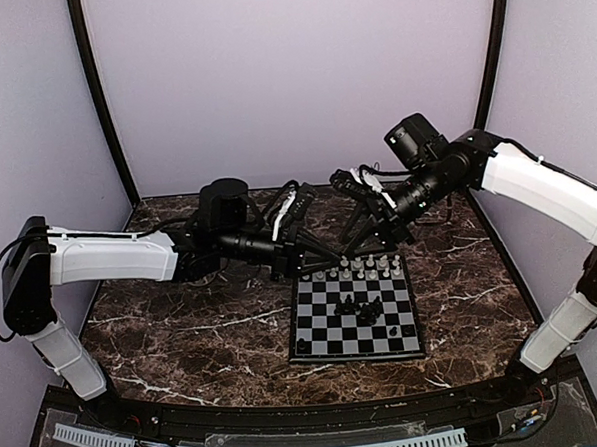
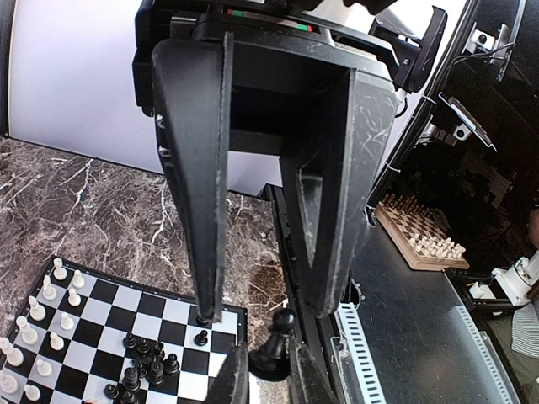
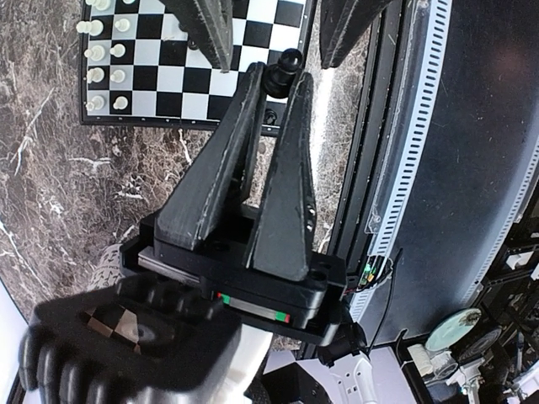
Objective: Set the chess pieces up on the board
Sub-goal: Pass from the left arm to the right
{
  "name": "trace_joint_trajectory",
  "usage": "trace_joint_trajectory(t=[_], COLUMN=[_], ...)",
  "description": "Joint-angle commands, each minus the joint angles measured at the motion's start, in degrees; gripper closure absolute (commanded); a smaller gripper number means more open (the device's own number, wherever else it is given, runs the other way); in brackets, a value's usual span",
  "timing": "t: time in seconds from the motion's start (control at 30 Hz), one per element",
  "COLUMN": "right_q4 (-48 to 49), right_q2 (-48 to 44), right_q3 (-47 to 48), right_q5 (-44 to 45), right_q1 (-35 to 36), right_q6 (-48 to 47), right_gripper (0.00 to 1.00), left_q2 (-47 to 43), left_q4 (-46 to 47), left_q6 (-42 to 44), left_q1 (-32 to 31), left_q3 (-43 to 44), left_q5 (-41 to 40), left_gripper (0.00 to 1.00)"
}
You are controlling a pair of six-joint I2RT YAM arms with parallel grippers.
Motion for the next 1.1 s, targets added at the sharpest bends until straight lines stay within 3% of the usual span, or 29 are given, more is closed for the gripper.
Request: trace_joint_trajectory(t=[0.0, 0.43, 0.73, 0.93, 1.07], right_q4=[0.28, 0.73, 0.90, 0.81, 1.47], right_q2=[0.34, 1.48, 1.77, 0.80, -0.72], right_q3=[1.94, 1.50, 1.67, 1.28, -0.42], right_q5=[-1.89, 0.60, 1.13, 4.26, 7.85], right_q1=[0.93, 2.26, 2.45, 2.13, 1.18], right_q6=[0.07, 0.08, 0.31, 0.15, -0.13], right_gripper=[0.65, 0.73, 0.91, 0.97, 0.98], left_q2=[0.01, -0.29, -0.18, -0.62, -3.13], left_q4=[0.59, 0.50, 0.06, -3.66, -9.06], left_q6=[-0.32, -0.30, -0.17, 2.18, 8.16], left_q1=[0.27, 0.24, 0.27, 0.22, 0.26], left_q3=[0.51, 0.52, 0.58, 1.00, 1.42], left_q5=[1.27, 1.32, 1.06, -2.37, -8.34], left_gripper=[0.89, 0.89, 0.88, 0.64, 0.50])
